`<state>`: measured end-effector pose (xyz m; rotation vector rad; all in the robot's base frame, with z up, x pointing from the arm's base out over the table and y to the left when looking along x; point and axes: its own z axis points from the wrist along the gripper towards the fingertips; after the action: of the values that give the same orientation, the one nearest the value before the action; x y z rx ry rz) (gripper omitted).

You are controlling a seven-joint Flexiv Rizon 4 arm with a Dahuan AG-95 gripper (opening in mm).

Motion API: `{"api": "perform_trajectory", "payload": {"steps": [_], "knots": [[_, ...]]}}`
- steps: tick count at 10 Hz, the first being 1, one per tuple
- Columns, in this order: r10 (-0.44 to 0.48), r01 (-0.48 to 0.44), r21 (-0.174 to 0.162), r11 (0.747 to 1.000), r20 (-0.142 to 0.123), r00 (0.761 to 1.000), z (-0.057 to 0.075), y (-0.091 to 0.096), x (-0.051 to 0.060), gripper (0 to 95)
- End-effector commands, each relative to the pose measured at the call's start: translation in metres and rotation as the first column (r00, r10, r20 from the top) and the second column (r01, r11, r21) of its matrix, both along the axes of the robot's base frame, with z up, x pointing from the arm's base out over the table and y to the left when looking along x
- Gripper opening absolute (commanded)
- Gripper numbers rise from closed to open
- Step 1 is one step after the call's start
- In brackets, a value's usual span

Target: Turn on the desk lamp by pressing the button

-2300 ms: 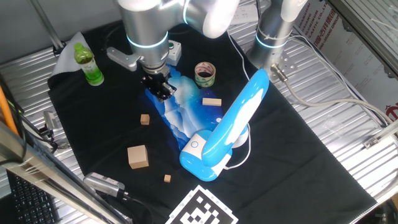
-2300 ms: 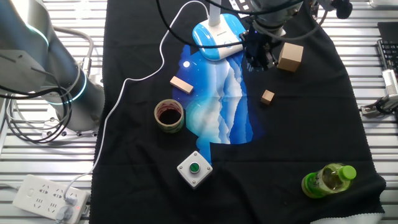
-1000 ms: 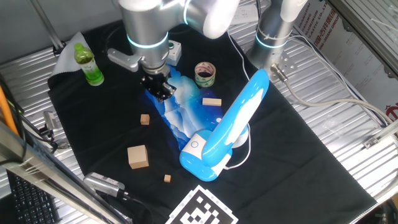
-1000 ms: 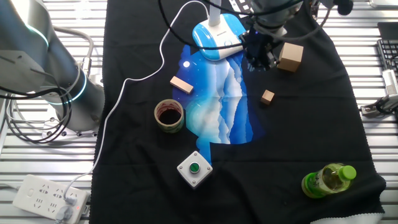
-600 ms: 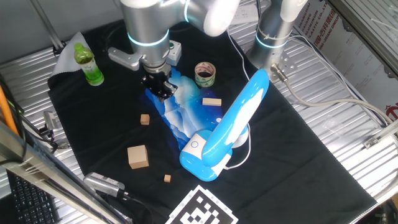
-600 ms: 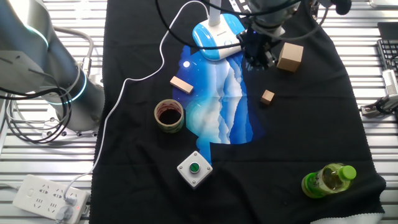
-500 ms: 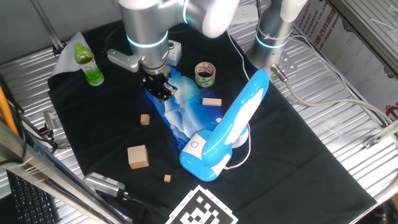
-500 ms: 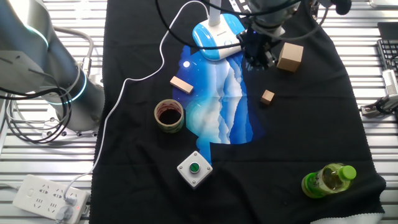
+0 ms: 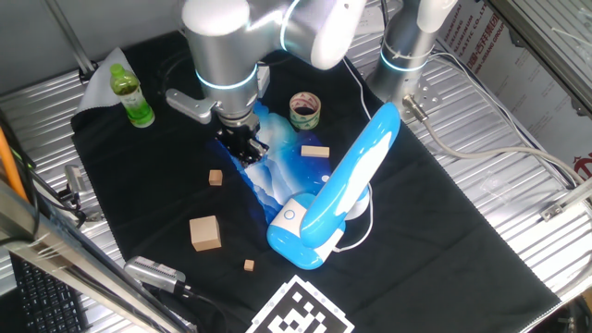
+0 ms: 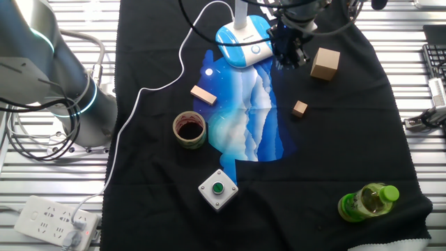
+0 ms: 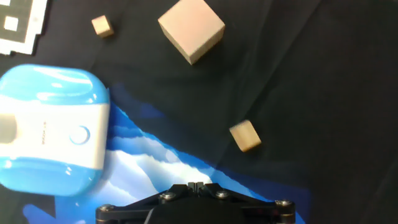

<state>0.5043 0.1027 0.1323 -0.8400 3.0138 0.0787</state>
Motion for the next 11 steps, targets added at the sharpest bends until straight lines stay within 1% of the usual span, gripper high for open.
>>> {"api": "perform_trajectory", "payload": {"steps": [1, 3, 4, 6, 7, 8, 9, 11], "knots": [[-0.014, 0.014, -0.003, 1.0, 0.0, 1.0, -0.004, 0.011, -0.001, 0.0], [-0.036, 0.036, 0.047, 0.998, -0.006, 0.999, -0.007, 0.018, -0.001, 0.0], [-0.035, 0.036, 0.047, 0.998, -0.008, 0.999, -0.008, 0.021, -0.002, 0.0], [-0.037, 0.037, 0.062, 0.997, -0.011, 0.999, -0.013, 0.028, -0.005, 0.0], [-0.042, 0.043, 0.073, 0.996, -0.013, 0.999, -0.015, 0.03, -0.006, 0.0], [-0.052, 0.053, 0.099, 0.994, -0.019, 0.998, -0.017, 0.033, -0.008, 0.0], [-0.05, 0.052, 0.096, 0.994, -0.023, 0.998, -0.018, 0.036, -0.008, 0.0], [-0.049, 0.051, 0.105, 0.993, -0.026, 0.998, -0.02, 0.041, -0.009, 0.0]]}}
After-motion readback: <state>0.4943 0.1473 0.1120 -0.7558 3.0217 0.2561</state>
